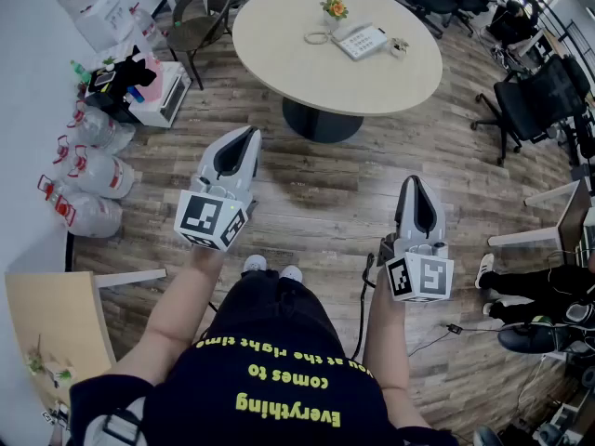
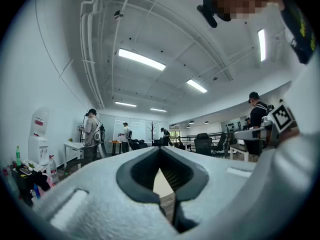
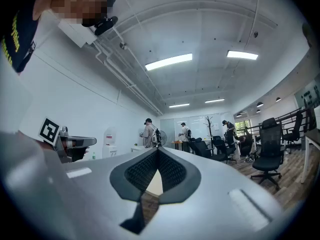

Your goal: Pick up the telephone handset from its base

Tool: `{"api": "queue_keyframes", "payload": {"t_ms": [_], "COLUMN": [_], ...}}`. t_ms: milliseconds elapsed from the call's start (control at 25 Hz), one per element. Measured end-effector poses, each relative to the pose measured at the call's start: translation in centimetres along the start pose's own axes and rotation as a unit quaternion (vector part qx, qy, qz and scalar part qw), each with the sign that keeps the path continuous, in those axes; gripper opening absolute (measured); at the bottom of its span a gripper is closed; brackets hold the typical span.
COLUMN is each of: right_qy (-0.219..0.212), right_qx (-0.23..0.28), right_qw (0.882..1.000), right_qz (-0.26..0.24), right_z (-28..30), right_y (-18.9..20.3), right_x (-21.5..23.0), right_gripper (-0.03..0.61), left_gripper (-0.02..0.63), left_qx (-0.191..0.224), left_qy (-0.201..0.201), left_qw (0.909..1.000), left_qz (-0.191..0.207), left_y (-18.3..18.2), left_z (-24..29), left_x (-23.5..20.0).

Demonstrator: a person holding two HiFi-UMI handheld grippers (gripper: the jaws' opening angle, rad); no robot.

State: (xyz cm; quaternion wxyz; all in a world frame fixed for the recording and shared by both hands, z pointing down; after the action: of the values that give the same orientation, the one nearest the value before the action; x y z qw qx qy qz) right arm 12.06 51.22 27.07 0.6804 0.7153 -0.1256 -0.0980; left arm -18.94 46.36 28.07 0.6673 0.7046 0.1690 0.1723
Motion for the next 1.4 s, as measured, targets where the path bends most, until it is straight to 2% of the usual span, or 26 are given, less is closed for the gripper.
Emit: {"api": "queue_keyframes", "payload": {"t_ms": [280,400,520,720,760,880,1000,1120,1200,1280,1400], "right_qy": [-0.006,-0.017,-0.034,-0.028,-0.03,-0.029,-0.029,-0.032,-0.03,-0.028,-0.02], "right_qx": [0.004,0.029,0.047,0.028,0.023,0.012,0.012,0.011,0.013,0.014,0.01], "right_qw": [1.0,0.999,0.998,0.999,0.999,0.999,0.999,0.999,0.999,1.0,1.0], "right_qz": [-0.009,-0.023,0.0,0.009,0.013,0.028,0.025,0.014,0.007,-0.001,-0.013], "right_z": [0.3,0.5,1.1,3.1,3.6,5.3,7.5,10.4,12.5,14.9,18.8], "right_y": [-0.2,-0.9,-1.1,-0.1,0.1,0.5,0.6,0.5,0.3,0.0,-0.2], "right_x": [0.0,-0.4,-0.2,0.1,0.1,0.4,0.5,0.4,0.6,0.7,0.9], "right_gripper": [0.011,0.012,0.011,0.014,0.026,0.143,0.175,0.159,0.07,0.011,0.011], "left_gripper": [0.003,0.003,0.003,0.003,0.003,0.003,0.003,0.003,0.003,0.003,0.003], "left_qx": [-0.001,-0.001,-0.002,-0.004,-0.005,-0.007,-0.007,-0.011,-0.011,-0.012,-0.012], "left_qy": [0.007,0.01,0.008,0.006,0.004,0.0,0.0,0.007,0.013,0.02,0.029], "left_qw": [1.0,1.0,1.0,1.0,1.0,0.9999,0.9998,0.9996,0.9996,0.9994,0.9992], "left_qz": [-0.001,0.0,-0.003,-0.007,-0.007,-0.014,-0.021,-0.024,-0.023,-0.025,-0.025], "left_y": [0.1,0.1,0.1,0.5,0.6,1.0,1.3,1.7,1.8,2.0,2.2], "left_z": [0.3,0.7,1.3,2.3,2.6,3.7,5.4,7.8,9.7,11.9,15.0], "left_x": [0.1,0.2,0.1,-0.7,-1.0,-2.1,-3.6,-5.5,-6.8,-8.2,-10.7]}}
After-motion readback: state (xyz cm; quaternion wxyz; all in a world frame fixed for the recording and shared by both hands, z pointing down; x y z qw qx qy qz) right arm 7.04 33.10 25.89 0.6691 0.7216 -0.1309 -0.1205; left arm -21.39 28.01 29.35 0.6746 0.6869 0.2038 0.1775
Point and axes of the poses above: the fingertips, and each gripper's own axes: z forward along the fingers, x to its right, y out of its underside, the point moved 6 cm from there along -z, backward along the fingers, and after that the axes turned 2 degrees about -x, right-handed, at the moved point
